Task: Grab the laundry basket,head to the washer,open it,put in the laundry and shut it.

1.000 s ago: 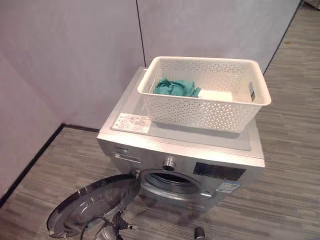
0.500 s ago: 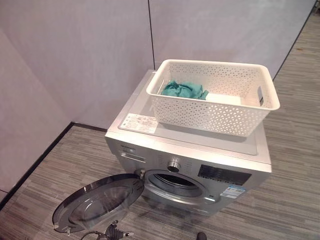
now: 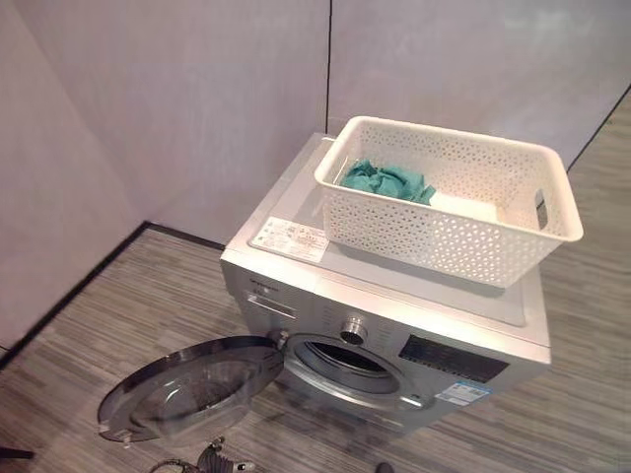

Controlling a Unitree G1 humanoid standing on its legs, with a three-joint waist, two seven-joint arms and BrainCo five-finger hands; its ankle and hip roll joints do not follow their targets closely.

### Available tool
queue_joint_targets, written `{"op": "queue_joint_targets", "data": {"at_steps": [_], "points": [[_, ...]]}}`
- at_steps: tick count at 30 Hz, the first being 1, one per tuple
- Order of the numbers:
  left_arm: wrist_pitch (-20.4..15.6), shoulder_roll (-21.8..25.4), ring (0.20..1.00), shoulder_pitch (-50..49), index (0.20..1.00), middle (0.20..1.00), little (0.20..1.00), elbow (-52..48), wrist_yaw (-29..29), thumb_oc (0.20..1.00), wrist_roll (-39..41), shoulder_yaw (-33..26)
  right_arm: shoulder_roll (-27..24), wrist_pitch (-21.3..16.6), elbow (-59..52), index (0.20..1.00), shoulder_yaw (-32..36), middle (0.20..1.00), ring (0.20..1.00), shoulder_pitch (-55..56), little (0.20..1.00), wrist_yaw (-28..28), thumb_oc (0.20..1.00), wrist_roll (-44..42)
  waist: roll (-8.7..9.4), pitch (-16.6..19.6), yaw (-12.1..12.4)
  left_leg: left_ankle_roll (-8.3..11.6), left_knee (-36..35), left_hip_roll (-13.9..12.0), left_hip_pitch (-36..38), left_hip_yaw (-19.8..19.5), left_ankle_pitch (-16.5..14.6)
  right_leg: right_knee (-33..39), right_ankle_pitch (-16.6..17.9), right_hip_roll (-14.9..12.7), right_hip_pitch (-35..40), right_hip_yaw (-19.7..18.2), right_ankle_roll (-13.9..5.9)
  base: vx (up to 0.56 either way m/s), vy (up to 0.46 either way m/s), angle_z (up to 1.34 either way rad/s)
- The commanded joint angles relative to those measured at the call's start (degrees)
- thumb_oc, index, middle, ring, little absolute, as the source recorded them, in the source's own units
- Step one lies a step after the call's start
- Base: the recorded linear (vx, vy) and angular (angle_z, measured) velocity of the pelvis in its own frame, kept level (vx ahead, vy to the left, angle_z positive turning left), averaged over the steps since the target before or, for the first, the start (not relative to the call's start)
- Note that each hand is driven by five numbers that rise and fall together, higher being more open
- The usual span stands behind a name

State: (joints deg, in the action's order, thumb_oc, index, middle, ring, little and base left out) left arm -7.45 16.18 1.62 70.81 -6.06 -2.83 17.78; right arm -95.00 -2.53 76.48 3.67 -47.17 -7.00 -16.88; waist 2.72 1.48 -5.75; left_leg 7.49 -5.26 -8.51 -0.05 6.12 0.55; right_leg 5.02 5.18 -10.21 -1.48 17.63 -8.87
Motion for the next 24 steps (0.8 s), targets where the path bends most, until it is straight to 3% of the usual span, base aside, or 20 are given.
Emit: {"op": "queue_joint_targets", "data": {"at_steps": [1, 3, 4, 5, 6, 7, 8, 9, 10, 11, 12, 13, 14, 16, 24], "points": [[-1.85, 3.32, 1.0, 2.45, 1.0, 1.0, 1.0, 2.55, -1.15, 1.0, -0.63, 0.33, 3.84, -3.68, -5.37, 1.0, -16.56, 1.0, 1.0, -15.22, 1.0, -0.74, 1.0, -5.2, 3.7, 1.45, 1.46, 2.79, 0.26, -2.93, 2.26, 0.82, -0.56, -0.02, 2.55, -2.76, -2.67, -7.06, -5.08, 0.01, 0.003, -0.08], [-1.92, 2.91, 1.0, 2.62, 1.0, 1.0, 1.0, 2.69, -1.19, 1.0, -0.6, 0.35, 2.96, -6.45, -3.69, 1.0, -25.75, 1.0, 1.0, -22.62, 1.0, -0.44, 1.0, -6.34, 3.4, 1.71, 1.1, 2.79, 0.26, -2.91, 2.31, 0.69, -0.64, -0.02, 2.52, -2.78, -2.58, -7.1, -5.07, 0.01, 0.009, -0.06], [-1.77, -3.83, 1.0, 1.28, 1.0, 1.0, 1.0, 1.42, -1.8, 1.0, 0.25, -1.6, 10.91, -8.69, -13.48, 1.0, -23.73, 1.0, 1.0, -17.93, 1.0, -5.4, 1.0, -7.41, -1.86, 1.1, -0.79, 2.48, 0.26, -2.87, 2.56, 0.92, -0.96, -0.02, 2.29, -2.75, -2.33, -7.29, -5.0, 0.0, 0.0, 0.0], [-1.71, -3.48, 1.0, 0.98, 1.0, 1.0, 1.0, 2.0, -0.68, 1.0, 0.56, -1.6, 13.16, -7.22, -16.68, 1.0, -20.01, 1.0, 1.0, -13.24, 1.0, -1.67, 1.0, -8.11, -1.19, 1.1, -0.85, 2.4, 0.26, -2.91, 2.2, 0.9, -0.64, -0.02, 2.47, -2.7, -2.57, -7.36, -4.84, 0.01, 0.045, -0.08], [-1.49, -5.28, 1.0, 0.41, 1.0, 1.0, 1.0, 1.59, -1.45, 1.0, 1.26, -3.08, 16.93, -8.6, -31.18, 1.0, -8.18, 1.0, 1.0, 1.16, 1.0, -5.25, 1.0, -3.23, -2.01, 0.95, -2.09, 2.19, 0.26, -2.9, 2.45, 0.97, -1.21, -0.02, 2.31, -2.7, -2.52, -7.64, -4.82, -0.01, 0.026, -0.2], [-1.49, -4.36, 1.0, 0.41, 1.0, 1.0, 1.0, 1.58, -1.47, 1.0, 1.22, -2.56, 17.63, -8.21, -32.83, 1.0, -3.54, 1.0, 1.0, 5.91, 1.0, -5.61, 1.0, -2.68, -1.01, 1.13, -1.78, 2.18, 0.26, -2.84, 2.18, 0.81, -0.97, -0.02, 2.48, -2.77, -2.68, -7.52, -4.78, 0.0, 0.029, -0.09], [-1.67, -3.64, 1.0, -0.06, 1.0, 1.0, 1.0, 1.96, -0.46, 1.0, 1.29, -3.84, 15.91, -6.29, -37.45, 1.0, 6.34, 1.0, 1.0, 18.96, 1.0, -1.24, 1.0, -0.49, -0.18, 1.13, -1.75, 2.11, 0.26, -2.77, 1.95, 0.9, -0.87, -0.02, 2.41, -2.78, -3.04, -7.67, -4.64, -0.01, 0.011, 0.11], [-1.67, -3.47, 1.0, 0.01, 1.0, 1.0, 1.0, 1.97, -0.46, 1.0, 1.29, -3.56, 16.0, -6.26, -37.78, 1.0, 7.68, 1.0, 1.0, 20.32, 1.0, -1.22, 1.0, -0.46, 0.0, 1.12, -1.48, 2.11, 0.26, -2.76, 1.95, 0.89, -0.86, -0.02, 2.41, -2.78, -3.04, -7.67, -4.64, -0.02, 0.009, 0.38], [-1.85, -3.88, 1.0, 0.04, 1.0, 1.0, 1.0, 2.24, 0.2, 1.0, 1.56, -4.68, 17.27, -7.09, -39.28, 1.0, 13.92, 1.0, 1.0, 31.25, 1.0, 0.06, 1.0, 0.93, 0.04, 0.8, -2.31, 2.12, 0.26, -2.82, 1.81, 0.97, -0.79, -0.02, 2.53, -2.77, -3.22, -7.79, -4.57, -0.02, -0.003, 0.36], [-1.67, -4.08, 1.0, 0.06, 1.0, 1.0, 1.0, 2.51, 0.68, 1.0, 1.79, -5.06, 19.0, -6.32, -38.73, 1.0, 15.35, 1.0, 1.0, 34.96, 1.0, 0.63, 1.0, 2.98, 0.14, 0.62, -2.27, 2.12, 0.26, -2.83, 1.72, 0.95, -0.72, -0.02, 2.49, -2.77, -3.29, -7.75, -4.56, 0.0, 0.011, 0.31], [-1.25, -4.28, 1.0, 0.24, 1.0, 1.0, 1.0, 2.51, 0.28, 1.0, 1.79, -3.39, 23.76, -5.76, -48.2, 1.0, 13.31, 1.0, 1.0, 32.86, 1.0, -2.34, 1.0, 7.64, 0.06, 0.4, -0.69, 2.0, 0.26, -2.91, 2.04, 0.81, -1.12, -0.02, 2.24, -2.75, -2.9, -7.65, -4.54, 0.01, 0.015, 0.2], [-1.24, -4.2, 1.0, 0.22, 1.0, 1.0, 1.0, 2.5, 0.28, 1.0, 1.77, -3.64, 24.0, -5.49, -48.39, 1.0, 12.9, 1.0, 1.0, 32.41, 1.0, -2.5, 1.0, 7.84, 0.2, 0.46, -0.98, 1.97, 0.26, -2.8, 1.85, 0.77, -0.91, -0.02, 2.4, -2.86, -3.07, -7.66, -4.52, 0.0, 0.046, -0.15], [-0.4, -5.02, 1.0, 0.86, 1.0, 1.0, 1.0, 2.04, -0.46, 1.0, 1.01, -4.51, 37.66, -3.11, -55.39, 1.0, 2.69, 1.0, 1.0, 33.26, 1.0, -2.94, 1.0, 18.85, -0.93, -0.34, 0.05, 1.49, 0.26, -2.67, 1.66, 0.06, -1.01, -0.02, 2.12, -3.17, -2.68, -7.03, -4.32, -0.02, 0.036, -0.4], [-0.3, -5.2, 1.0, 2.23, 1.0, 1.0, 1.0, 1.92, -1.18, 1.0, 0.88, -4.44, 43.39, -1.95, -57.14, 1.0, -0.64, 1.0, 1.0, 35.78, 1.0, -2.68, 1.0, 24.12, -1.44, -0.87, 0.78, 1.16, 0.26, -2.52, 1.5, -0.47, -1.11, -0.02, 1.84, -3.43, -2.45, -6.55, -4.09, -0.01, 0.024, -0.37], [-0.49, -4.51, 1.0, 2.05, 1.0, 1.0, 1.0, 0.92, -1.31, 1.0, 0.3, -3.91, 43.38, -3.0, -58.41, 1.0, -3.69, 1.0, 1.0, 33.58, 1.0, -3.06, 1.0, 25.34, -1.34, -1.32, 2.48, 0.94, 0.26, -2.21, 1.74, -1.09, -1.09, -0.02, 1.51, -3.92, -1.4, -5.89, -3.99, 0.0, -0.001, 0.11]]}}
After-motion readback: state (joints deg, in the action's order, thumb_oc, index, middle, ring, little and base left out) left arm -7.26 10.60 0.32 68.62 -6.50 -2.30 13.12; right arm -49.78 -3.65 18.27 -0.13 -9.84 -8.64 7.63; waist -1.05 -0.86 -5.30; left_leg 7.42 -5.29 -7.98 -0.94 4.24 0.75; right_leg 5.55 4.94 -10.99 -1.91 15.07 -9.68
